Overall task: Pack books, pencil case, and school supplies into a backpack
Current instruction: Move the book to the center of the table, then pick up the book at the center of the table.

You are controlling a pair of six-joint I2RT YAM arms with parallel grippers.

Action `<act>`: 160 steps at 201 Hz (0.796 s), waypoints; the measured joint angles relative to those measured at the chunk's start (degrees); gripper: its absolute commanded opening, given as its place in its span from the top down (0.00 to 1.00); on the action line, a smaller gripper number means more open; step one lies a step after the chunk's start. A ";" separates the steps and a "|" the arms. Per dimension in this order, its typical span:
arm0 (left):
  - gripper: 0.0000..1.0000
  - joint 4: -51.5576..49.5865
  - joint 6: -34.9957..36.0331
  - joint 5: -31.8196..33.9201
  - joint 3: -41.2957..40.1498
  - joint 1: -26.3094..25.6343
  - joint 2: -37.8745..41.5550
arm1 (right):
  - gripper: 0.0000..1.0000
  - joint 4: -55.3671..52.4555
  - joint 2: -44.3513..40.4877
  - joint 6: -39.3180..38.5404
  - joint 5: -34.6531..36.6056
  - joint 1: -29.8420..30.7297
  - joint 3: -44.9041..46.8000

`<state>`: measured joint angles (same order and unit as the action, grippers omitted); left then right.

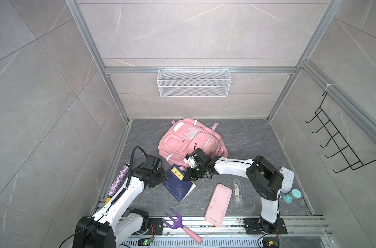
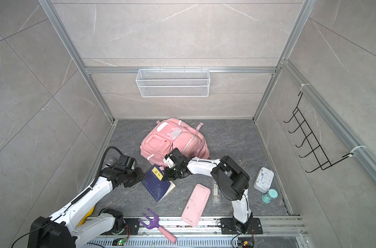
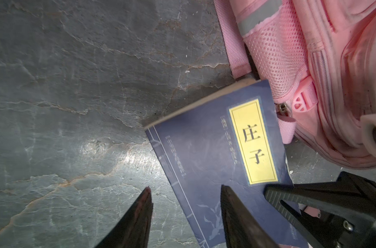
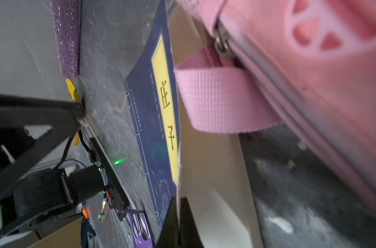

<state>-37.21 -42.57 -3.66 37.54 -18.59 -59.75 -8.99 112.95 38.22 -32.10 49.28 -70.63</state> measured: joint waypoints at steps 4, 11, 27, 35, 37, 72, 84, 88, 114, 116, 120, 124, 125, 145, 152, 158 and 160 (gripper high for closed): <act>0.46 0.15 -0.37 -0.13 -0.22 0.00 0.15 | 1.00 0.24 0.63 0.81 0.28 0.20 -0.85; 0.46 0.66 -1.11 -0.59 -0.98 0.00 0.55 | 0.99 0.28 1.84 1.95 0.74 0.61 -2.36; 0.46 1.64 -3.04 -1.31 -3.61 0.00 1.84 | 0.96 0.52 4.13 3.76 1.36 1.62 -5.22; 0.46 1.75 -4.13 -1.49 -5.16 0.02 2.49 | 0.96 0.33 4.83 4.17 1.81 2.14 -6.08; 0.46 1.73 -4.39 -1.49 -5.51 0.07 2.69 | 0.95 0.24 4.90 4.33 1.95 2.27 -6.25; 0.46 1.66 -7.26 -1.57 -9.79 2.03 5.97 | 0.89 -1.68 4.74 4.44 4.61 4.02 -6.56; 0.46 1.70 -7.41 -1.79 -10.16 2.99 6.34 | 0.82 -2.40 3.72 4.26 5.68 4.17 -5.03; 0.46 1.75 -7.41 -1.97 -10.25 3.23 6.32 | 0.79 -2.78 3.06 3.93 6.32 4.17 -4.22; 0.46 4.17 -7.41 -3.21 -11.34 3.91 5.07 | 0.64 -5.18 -1.31 3.39 8.70 4.11 0.57; 0.46 4.52 -7.41 -3.39 -11.50 3.91 4.90 | 0.63 -5.25 -1.60 3.39 8.74 4.11 0.85; 0.46 5.11 -7.41 -3.82 -11.78 3.91 4.46 | 0.62 -5.46 -2.05 3.43 9.03 4.11 1.27; 0.46 5.79 -7.43 -4.22 -12.11 3.91 4.07 | 0.60 -5.68 -2.54 3.26 9.11 4.13 1.68; 0.46 6.03 -7.43 -4.35 -12.24 3.93 3.89 | 0.60 -5.81 -2.71 3.23 9.31 4.11 1.81; 0.46 9.40 -7.52 -6.27 -14.03 4.00 2.21 | 0.55 -7.04 -4.24 2.51 10.36 4.11 2.62; 0.46 10.60 -7.56 -7.13 -14.25 4.00 2.10 | 0.54 -7.28 -4.48 2.23 10.84 4.07 2.62; 0.46 11.45 -7.54 -7.48 -14.38 4.00 2.10 | 0.54 -7.37 -4.59 2.01 11.04 4.04 2.62; 0.46 11.76 -7.54 -7.58 -14.45 4.00 2.08 | 0.54 -7.43 -4.63 1.92 11.17 4.00 2.62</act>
<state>-25.45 -50.11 -11.25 23.09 -14.59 -57.67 -16.43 108.31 40.14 -20.93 53.28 -68.01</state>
